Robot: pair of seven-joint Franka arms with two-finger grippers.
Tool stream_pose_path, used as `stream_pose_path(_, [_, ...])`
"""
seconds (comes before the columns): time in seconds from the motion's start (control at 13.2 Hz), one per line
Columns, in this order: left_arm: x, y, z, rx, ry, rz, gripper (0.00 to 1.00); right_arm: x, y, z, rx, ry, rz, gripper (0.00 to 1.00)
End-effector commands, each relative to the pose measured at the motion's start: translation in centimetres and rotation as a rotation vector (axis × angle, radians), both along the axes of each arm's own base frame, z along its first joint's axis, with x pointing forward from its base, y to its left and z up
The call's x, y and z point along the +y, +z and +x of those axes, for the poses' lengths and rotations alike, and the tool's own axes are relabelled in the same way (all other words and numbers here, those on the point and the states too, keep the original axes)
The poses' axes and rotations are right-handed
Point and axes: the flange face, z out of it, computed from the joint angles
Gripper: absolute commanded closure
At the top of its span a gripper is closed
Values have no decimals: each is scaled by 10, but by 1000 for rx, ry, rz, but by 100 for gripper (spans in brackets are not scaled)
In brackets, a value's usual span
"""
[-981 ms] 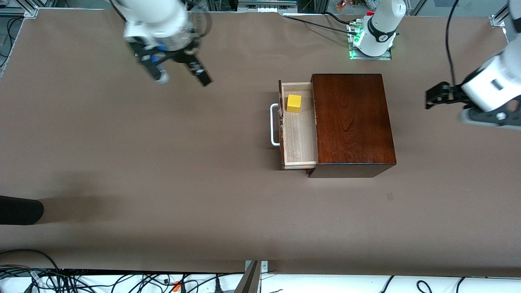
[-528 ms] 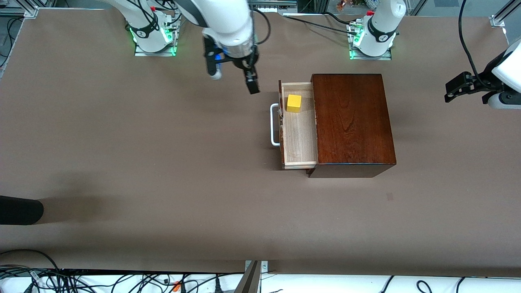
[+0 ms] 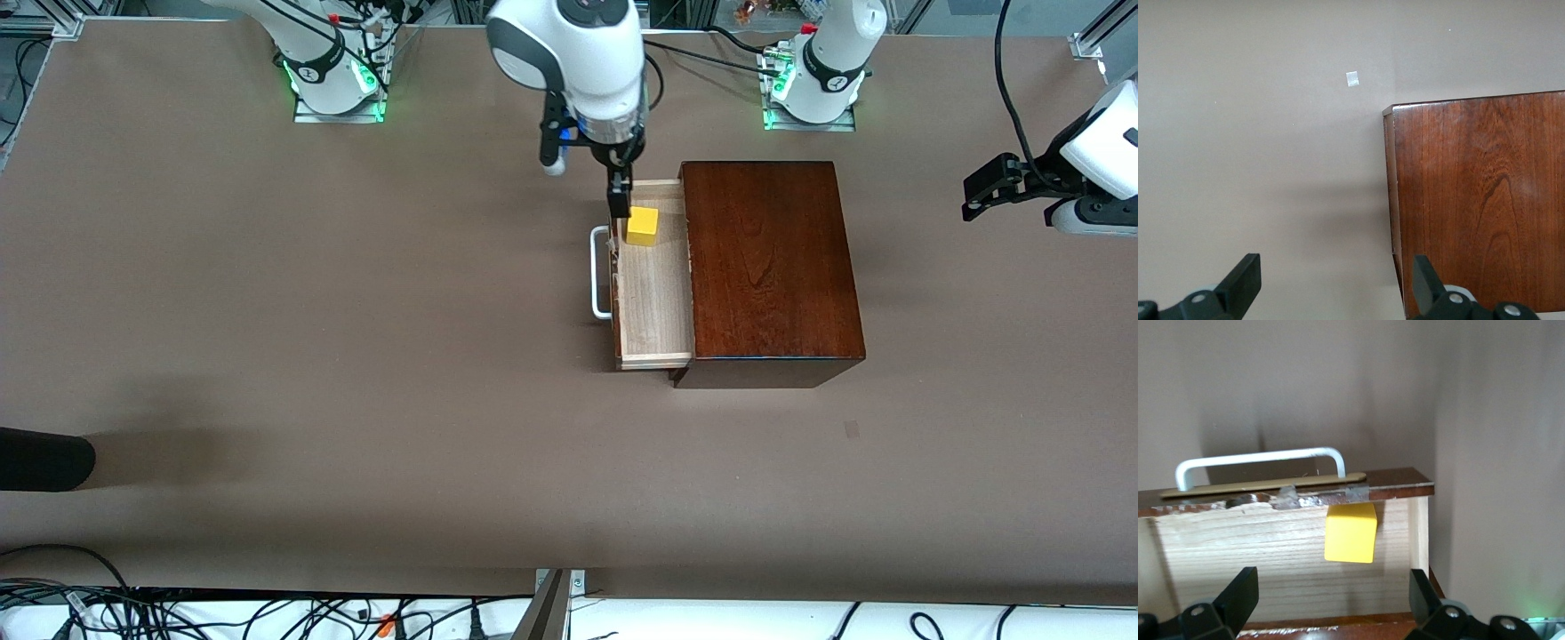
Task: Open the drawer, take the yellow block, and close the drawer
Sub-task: 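Lower the right gripper into the drawer and grasp the yellow cube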
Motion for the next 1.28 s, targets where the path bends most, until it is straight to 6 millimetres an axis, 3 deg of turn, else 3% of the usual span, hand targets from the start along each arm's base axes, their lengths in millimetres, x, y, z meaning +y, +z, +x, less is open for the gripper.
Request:
stream_pose_path(0.0, [1, 4, -7, 0, -20, -17, 0, 19, -25, 3, 6, -45, -6, 0])
stream_pose_path(0.38, [-1, 4, -7, 0, -24, -16, 0, 29, -66, 4, -17, -60, -25, 0])
stream_pose_path(1.06, [-14, 9, -7, -8, -47, -16, 0, 36, -108, -2, -13, -36, -58, 0])
stream_pose_path(1.13, [-14, 9, -7, -8, -47, -16, 0, 36, -108, -2, -13, -39, -57, 5])
stream_pose_path(1.21, [-12, 9, -7, -8, -43, -16, 0, 36, -108, -2, -13, -40, -57, 39])
